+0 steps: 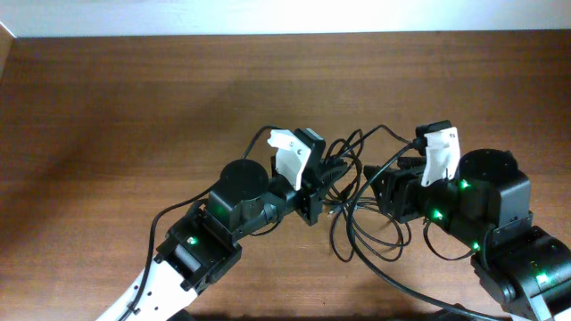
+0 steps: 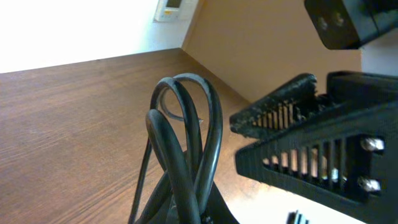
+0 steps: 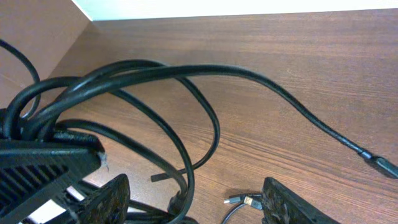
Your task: Untangle cables
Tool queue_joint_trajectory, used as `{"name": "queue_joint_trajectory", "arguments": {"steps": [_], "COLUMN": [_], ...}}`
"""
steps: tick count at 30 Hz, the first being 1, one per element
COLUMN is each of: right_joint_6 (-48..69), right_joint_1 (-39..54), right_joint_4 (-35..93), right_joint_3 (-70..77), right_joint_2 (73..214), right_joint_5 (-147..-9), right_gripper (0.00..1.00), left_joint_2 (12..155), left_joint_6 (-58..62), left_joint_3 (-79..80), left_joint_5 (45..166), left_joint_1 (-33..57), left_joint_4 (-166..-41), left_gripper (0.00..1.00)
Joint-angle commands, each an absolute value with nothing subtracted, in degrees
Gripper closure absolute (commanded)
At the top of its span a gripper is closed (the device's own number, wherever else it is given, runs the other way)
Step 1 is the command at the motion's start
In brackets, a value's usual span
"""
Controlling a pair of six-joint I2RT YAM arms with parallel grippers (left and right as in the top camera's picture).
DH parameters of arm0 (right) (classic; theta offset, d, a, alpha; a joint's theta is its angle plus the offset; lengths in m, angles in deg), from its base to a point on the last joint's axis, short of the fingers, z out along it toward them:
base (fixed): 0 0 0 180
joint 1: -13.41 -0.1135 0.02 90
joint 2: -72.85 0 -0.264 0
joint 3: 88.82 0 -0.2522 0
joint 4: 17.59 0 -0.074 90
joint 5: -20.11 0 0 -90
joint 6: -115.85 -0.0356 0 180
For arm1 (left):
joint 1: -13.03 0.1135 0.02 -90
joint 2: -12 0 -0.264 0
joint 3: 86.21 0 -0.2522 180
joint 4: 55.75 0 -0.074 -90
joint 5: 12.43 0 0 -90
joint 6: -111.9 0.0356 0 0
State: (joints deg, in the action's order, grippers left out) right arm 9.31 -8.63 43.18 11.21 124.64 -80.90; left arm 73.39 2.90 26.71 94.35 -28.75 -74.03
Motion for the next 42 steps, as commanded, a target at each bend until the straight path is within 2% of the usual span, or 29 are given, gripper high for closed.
{"name": "queue_joint_trajectory", "arguments": {"steps": [1,7,15,20,22,24,27,30,34,38,42], "right_joint_6": [9.0,8.8,8.8,8.9,9.1,9.0,9.0,8.8,2.5,0.9,-0.2], "right_joint_1": [-8.3,-8.3,-8.3,-8.3,-8.3,-8.3,-8.3,-8.3,-8.3,-8.3,-8.3], "right_joint_4": [42.5,41.0,42.3,44.6,45.3,46.1,46.8,48.2,53.3,55.7,57.1], "right_joint_3": [10.1,10.1,10.1,10.1,10.1,10.1,10.1,10.1,10.1,10.1,10.1], "right_joint_2": [124.5,127.8,130.2,130.1,130.1,130.1,130.1,130.1,130.1,130.1,128.1], "right_joint_5": [-79.6,-86.0,-86.2,-86.0,-85.3,-82.3,-78.9,-75.1,-66.4,-62.8,-59.4], "right_gripper": [0.34,0.36,0.37,0.37,0.37,0.37,0.37,0.37,0.37,0.37,0.37], "left_joint_2": [72.4,72.4,72.4,72.4,72.4,72.2,72.0,71.4,68.3,65.9,64.3], "left_joint_6": [3.5,3.5,0.7,-6.8,-7.4,-12.2,-12.6,-12.6,-12.6,-6.8,-6.3], "left_joint_3": [26.0,26.0,26.0,26.0,26.0,26.0,26.0,26.0,26.0,26.0,26.0], "left_joint_5": [98.5,100.3,100.2,86.7,86.7,88.1,93.2,93.3,92.9,92.6,81.0], "left_joint_1": [-29.0,-29.0,-29.0,-29.0,-28.9,-28.9,-28.9,-28.9,-28.8,-28.8,-28.8], "left_joint_4": [-73.1,-70.8,-66.3,-63.8,-63.5,-63.4,-62.0,-61.5,-60.1,-62.3,-74.2], "left_gripper": [1.0,1.0,1.0,1.0,1.0,1.0,1.0,1.0,1.0,1.0,1.0]}}
